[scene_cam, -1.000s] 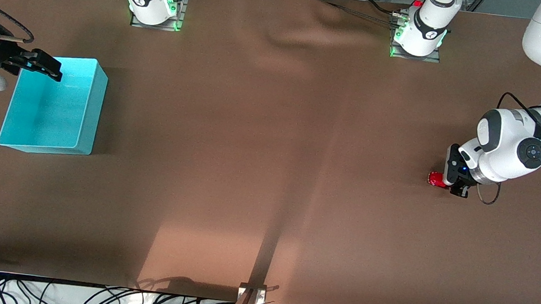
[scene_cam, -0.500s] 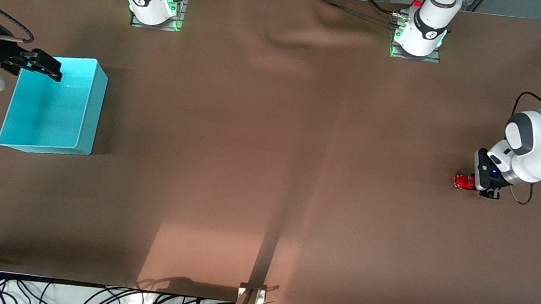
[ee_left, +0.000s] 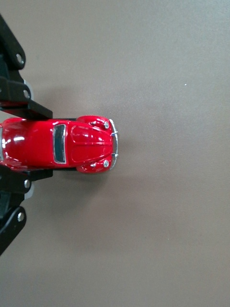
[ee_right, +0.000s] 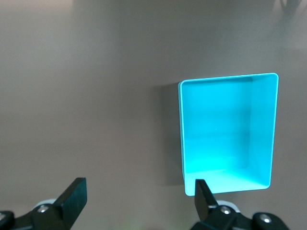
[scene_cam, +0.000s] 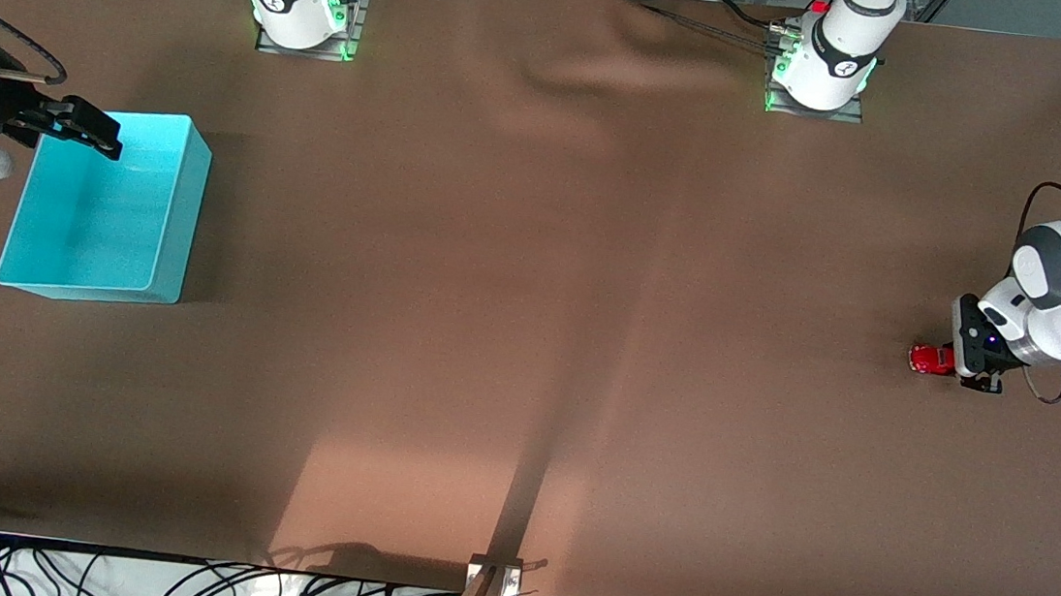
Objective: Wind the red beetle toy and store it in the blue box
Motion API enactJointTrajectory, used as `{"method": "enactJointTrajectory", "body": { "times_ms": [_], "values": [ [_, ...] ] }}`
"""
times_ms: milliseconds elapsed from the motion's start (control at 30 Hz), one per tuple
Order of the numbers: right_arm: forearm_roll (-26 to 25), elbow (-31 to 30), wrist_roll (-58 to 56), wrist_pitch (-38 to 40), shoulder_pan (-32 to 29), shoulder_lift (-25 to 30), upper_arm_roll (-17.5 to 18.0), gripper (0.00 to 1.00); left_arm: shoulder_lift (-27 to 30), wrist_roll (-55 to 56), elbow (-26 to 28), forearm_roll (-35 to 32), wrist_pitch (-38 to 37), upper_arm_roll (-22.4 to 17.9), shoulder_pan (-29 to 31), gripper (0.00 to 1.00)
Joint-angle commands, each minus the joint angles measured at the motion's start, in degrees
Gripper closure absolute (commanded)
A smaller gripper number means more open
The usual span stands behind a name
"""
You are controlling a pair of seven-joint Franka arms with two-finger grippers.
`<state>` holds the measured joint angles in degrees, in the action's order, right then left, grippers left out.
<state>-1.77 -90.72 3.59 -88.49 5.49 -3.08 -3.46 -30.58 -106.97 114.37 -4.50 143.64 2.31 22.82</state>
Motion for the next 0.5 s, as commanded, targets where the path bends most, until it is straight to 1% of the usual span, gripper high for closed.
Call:
{"method": "enactJointTrajectory", "body": {
  "times_ms": [0,467],
  "values": [
    [1.1,0.0,-1.0,0.2,-0.3,0.4,-0.1,0.0,-6.1,-1.3,-2.1,-1.7,1.1,0.1,1.2,0.83],
    [1.1,0.0,-1.0,0.2,-0.3,0.4,-0.1,0.0,-6.3,-1.5,-2.8,-1.7,1.1,0.1,2.4,0.81]
  ]
}}
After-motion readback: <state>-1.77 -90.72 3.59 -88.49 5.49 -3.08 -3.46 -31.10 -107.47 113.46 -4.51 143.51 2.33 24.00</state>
